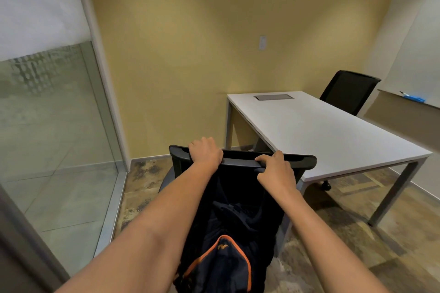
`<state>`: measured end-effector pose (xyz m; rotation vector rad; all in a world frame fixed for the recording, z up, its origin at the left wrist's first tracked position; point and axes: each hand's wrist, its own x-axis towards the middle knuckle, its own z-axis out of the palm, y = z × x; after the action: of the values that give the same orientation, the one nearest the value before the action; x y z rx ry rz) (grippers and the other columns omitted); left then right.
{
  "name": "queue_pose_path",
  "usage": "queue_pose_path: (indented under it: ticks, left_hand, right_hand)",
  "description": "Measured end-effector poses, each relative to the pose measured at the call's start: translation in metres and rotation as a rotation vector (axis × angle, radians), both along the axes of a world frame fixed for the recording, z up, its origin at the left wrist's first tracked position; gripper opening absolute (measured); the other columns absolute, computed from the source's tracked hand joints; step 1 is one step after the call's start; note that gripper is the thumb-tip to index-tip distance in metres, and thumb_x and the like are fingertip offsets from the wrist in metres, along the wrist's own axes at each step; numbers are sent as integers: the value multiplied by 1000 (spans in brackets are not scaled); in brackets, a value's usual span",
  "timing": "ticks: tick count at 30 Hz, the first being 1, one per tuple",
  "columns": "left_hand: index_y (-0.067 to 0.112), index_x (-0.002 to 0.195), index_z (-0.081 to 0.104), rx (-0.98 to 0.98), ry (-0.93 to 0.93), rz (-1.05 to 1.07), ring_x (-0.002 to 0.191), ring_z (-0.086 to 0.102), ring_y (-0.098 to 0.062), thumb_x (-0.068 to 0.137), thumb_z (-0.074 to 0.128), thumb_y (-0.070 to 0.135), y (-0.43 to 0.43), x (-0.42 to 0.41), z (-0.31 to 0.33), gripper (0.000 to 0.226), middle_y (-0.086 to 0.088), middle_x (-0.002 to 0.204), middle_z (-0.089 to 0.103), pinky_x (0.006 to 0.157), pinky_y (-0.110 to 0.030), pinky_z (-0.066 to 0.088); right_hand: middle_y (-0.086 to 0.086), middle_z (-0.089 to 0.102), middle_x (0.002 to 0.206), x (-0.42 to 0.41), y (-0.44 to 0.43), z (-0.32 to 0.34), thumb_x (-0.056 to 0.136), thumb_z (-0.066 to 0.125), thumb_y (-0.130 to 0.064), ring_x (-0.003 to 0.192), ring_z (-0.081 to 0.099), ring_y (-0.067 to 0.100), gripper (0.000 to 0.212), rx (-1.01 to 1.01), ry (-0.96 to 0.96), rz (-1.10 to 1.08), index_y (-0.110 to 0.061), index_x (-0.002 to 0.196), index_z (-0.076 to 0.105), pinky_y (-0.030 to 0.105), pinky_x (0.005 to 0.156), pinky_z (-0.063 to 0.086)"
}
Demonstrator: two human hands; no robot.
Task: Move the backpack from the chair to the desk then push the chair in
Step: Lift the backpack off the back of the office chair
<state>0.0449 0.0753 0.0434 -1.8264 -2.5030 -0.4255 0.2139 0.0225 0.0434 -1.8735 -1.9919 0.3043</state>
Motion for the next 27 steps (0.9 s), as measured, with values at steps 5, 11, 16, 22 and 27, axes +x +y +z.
queue_pose_path:
  ticks: [5,11,16,22,27]
  left_hand:
    - [5,115,61,-45,-38,146,114,50,-36,88,43,15,2,-50,3,34,-18,122,60,94,-41,42]
    - [-4,120,57,-20,-541,298,115,55,-37,91,43,19,-1,-97,0,39,-23,127,56,92,-39,46]
    - [-6,135,44,-73,-978,333,130,44,-37,97,39,15,-13,-153,-20,44,-24,142,45,105,-42,39]
    - [-8,126,51,2,-994,533,117,54,-33,95,39,16,-24,-167,-23,41,-20,129,55,98,-39,44]
    - [-3,105,62,204,-1266,434,88,59,-30,85,48,17,-33,-167,-4,31,-18,97,63,70,-33,41]
  right_hand:
    - [10,44,125,-6,-1,-2,88,57,-12,107,49,32,43,18,3,-33,-25,129,57,40,93,47]
    - [11,41,126,-14,-1,-6,88,56,-9,111,48,36,40,1,98,-100,-25,125,58,41,95,46]
    - [3,33,117,-47,-10,-18,85,60,-9,86,50,23,48,32,232,-151,-29,127,53,27,74,44]
    - [-1,39,108,-113,-18,-16,85,60,-7,96,52,22,47,78,274,-92,-35,123,60,34,83,52]
    - [0,43,120,-161,-27,0,71,79,-44,114,54,24,46,-167,254,178,-40,116,65,40,93,51]
